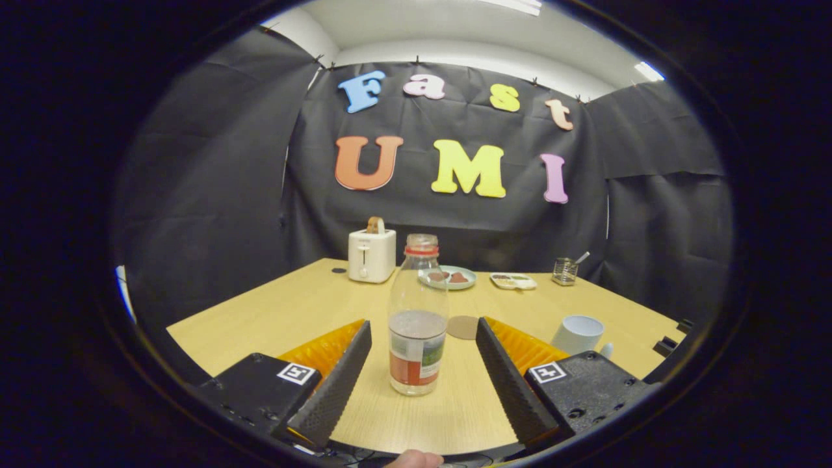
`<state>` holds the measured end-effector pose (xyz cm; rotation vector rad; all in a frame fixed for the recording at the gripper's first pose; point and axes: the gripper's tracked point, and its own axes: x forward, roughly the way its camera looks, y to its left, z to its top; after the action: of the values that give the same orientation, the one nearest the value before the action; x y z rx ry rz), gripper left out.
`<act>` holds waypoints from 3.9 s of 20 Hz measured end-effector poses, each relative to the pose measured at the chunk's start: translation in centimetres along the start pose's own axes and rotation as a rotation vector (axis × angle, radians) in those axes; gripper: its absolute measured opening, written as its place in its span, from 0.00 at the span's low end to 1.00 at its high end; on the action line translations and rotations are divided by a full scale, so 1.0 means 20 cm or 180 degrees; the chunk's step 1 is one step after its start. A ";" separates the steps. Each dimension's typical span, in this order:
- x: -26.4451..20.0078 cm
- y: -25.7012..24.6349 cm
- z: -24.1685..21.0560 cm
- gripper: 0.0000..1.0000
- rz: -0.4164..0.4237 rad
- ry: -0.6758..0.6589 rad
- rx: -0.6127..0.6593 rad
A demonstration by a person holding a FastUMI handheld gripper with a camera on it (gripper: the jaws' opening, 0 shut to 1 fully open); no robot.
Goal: Take the bottle from table, then pour the juice into the cup, finally place the bottle on the coaster
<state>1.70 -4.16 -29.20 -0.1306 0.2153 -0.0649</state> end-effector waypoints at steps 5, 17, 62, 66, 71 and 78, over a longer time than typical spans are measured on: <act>0.18 0.03 -0.18 1.00 0.0011 0.0121 -0.0044; 0.35 0.03 -0.17 0.82 0.0086 0.0253 -0.0218; 0.37 -0.36 0.16 0.74 0.0298 -0.0061 0.5137; 0.36 -0.39 0.21 0.74 0.0346 -0.0146 0.5342; 0.36 -0.40 0.24 0.74 0.0373 -0.0186 0.5468; 0.37 -0.43 0.29 0.74 0.0432 -0.0272 0.5672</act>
<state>9.76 -12.51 -24.00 1.6512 0.0203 -0.0955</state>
